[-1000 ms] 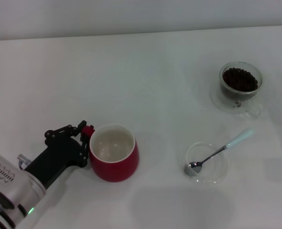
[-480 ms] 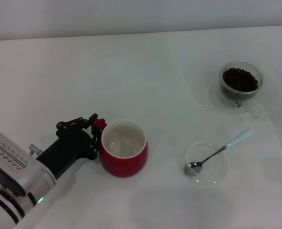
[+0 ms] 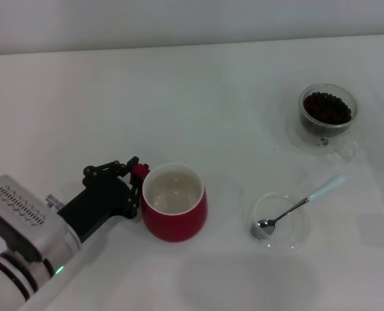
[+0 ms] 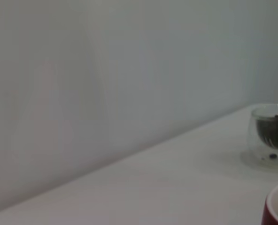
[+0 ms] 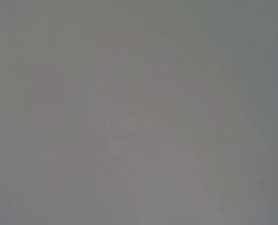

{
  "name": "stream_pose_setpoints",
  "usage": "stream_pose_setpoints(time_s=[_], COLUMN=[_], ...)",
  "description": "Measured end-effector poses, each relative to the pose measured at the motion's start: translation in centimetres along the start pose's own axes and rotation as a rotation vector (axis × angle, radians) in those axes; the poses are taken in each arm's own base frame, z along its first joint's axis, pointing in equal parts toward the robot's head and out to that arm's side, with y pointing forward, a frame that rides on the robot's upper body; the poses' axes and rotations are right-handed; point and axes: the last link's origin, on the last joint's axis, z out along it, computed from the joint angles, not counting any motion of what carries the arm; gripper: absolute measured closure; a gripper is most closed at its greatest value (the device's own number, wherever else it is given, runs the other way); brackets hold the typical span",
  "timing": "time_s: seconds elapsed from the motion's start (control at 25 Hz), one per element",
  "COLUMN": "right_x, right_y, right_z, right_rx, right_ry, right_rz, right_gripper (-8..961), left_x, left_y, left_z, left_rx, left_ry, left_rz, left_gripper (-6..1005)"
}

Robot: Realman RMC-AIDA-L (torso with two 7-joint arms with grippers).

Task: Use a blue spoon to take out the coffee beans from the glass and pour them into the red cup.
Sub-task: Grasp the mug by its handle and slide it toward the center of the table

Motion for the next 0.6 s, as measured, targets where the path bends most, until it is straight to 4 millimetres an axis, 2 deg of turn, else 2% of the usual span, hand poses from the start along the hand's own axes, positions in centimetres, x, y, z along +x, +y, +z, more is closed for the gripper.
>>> stream_pose_setpoints(time_s=[0.24, 0.6], right_x=[0.0, 0.0], right_y=[0.0, 0.0], right_z=[0.0, 0.0], right_rx=[0.000, 0.001], right_ry=[0.001, 0.002], right_rz=[0.001, 0.001], right_gripper=[522, 522], left_x=[0.1, 0.3], left_y=[0.3, 0.3], left_z=[1.2, 1.2], left_rx=[-0.061, -0.070], left_ry=[-0.049, -0.035], left_rz=[-0.005, 0.005], left_gripper=[830, 773])
